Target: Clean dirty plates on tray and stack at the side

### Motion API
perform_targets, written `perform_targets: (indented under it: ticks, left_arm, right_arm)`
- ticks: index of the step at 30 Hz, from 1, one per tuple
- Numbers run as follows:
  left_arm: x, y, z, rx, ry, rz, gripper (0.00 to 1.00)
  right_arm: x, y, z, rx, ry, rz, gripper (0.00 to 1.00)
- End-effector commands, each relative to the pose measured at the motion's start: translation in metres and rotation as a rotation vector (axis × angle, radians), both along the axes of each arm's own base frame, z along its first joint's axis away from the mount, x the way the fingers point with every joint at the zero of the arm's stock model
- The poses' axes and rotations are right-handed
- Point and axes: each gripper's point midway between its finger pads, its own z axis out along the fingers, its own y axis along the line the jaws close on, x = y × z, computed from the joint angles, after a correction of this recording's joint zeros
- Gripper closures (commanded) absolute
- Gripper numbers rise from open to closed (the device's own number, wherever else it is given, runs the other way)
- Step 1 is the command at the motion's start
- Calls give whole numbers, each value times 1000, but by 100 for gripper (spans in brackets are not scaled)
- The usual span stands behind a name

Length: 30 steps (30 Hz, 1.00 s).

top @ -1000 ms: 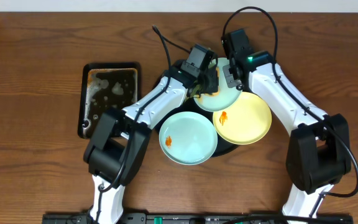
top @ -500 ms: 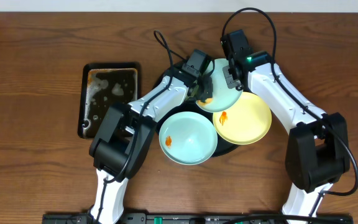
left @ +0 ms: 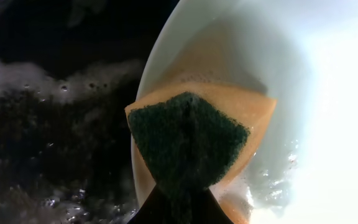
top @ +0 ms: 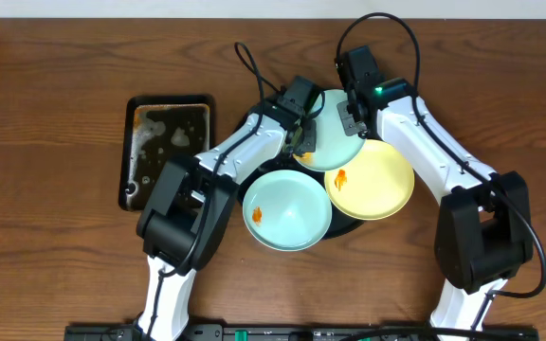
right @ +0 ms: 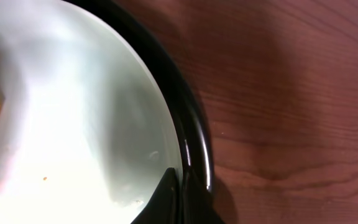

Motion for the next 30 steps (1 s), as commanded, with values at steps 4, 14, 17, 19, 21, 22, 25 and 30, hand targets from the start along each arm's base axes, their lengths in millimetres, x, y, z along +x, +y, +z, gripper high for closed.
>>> perform_targets:
  ticks: [4,14,17,19,21,22,25,30]
  left_arm:
    - [17,13,7,67,-22,19,92]
    - [21,34,16,170,-31,58,92]
    - [17,43,14,187,-5,67,90]
    - [14,50,12,199,17,76,89]
    - [14,56,12,205,29,85,89]
    - [14,59,11,206,33,92,89]
    - [14,64,10,159,69,112,88]
    - [13,57,10,-6,145,109,91]
  right_arm:
    - [1,-9,2,-59,-12,-10,99]
    - [3,-16,5,-98,-27,-27,99]
    - [3,-16,6,-97,-30,-27,99]
    - [3,-16,10,-93,-39,-29,99]
    - [3,-16,18,-86,-57,-30,99]
    - [4,-16,25,-79,-73,-30,99]
    - [6,-17,52,-67,-134,-36,99]
    - [1,-17,95,-84,-207,44,99]
